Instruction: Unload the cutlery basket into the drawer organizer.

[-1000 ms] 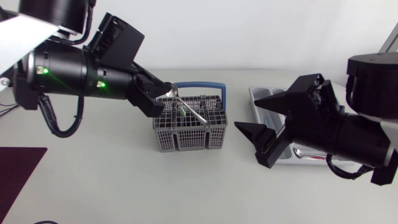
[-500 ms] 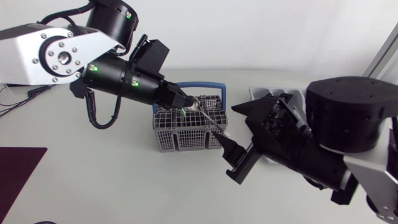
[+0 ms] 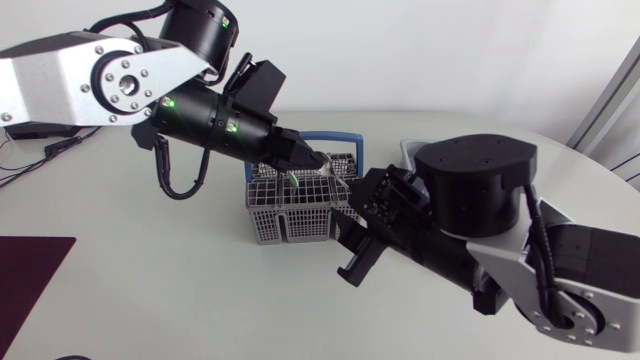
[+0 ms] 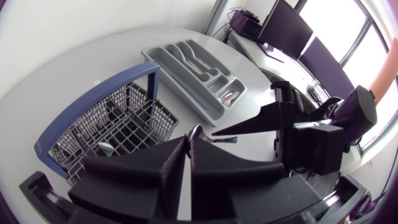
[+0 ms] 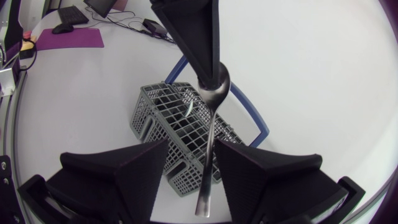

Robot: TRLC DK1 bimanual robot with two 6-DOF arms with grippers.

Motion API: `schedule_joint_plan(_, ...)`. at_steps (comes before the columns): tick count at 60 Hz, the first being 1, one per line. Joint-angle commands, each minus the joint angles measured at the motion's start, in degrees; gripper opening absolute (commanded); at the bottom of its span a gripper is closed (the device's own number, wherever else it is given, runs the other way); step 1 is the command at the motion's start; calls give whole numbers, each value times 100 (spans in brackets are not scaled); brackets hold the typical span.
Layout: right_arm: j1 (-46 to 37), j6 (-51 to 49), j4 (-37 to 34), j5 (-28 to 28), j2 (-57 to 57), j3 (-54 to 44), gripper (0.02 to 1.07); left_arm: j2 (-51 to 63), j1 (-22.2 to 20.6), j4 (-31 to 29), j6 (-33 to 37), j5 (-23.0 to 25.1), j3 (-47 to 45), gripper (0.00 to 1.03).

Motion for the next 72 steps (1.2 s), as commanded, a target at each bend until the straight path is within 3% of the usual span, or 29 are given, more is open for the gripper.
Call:
schedule_joint_plan(1,-57,-78,118,50,116,240,47,130,-24,-68,-123,113,149,16)
schedule_joint_plan(8,-74,-78,127,120,256,380,46,157,-6,-77,-106,122,123,16)
schedule_joint_plan(26,-127,-105,110,138,476,521,13,165,20,-86,-97,157,114,16)
schedule_joint_plan(37,-127,-96,39,138,485,521,8,165,29,-77,-88,166,88,16)
schedule_joint_plan(53,-127,-87,-92,120,467,459,8,148,29,-77,-106,166,70,17)
schedule_joint_plan(58,-118,-87,-145,85,423,442,8,130,29,-77,-106,166,88,30)
schedule_joint_plan(67,-127,-96,-321,-38,283,380,8,34,99,-77,-132,175,176,71)
schedule_joint_plan(72,-127,-87,-418,-99,186,310,8,-63,187,-68,-141,175,246,87)
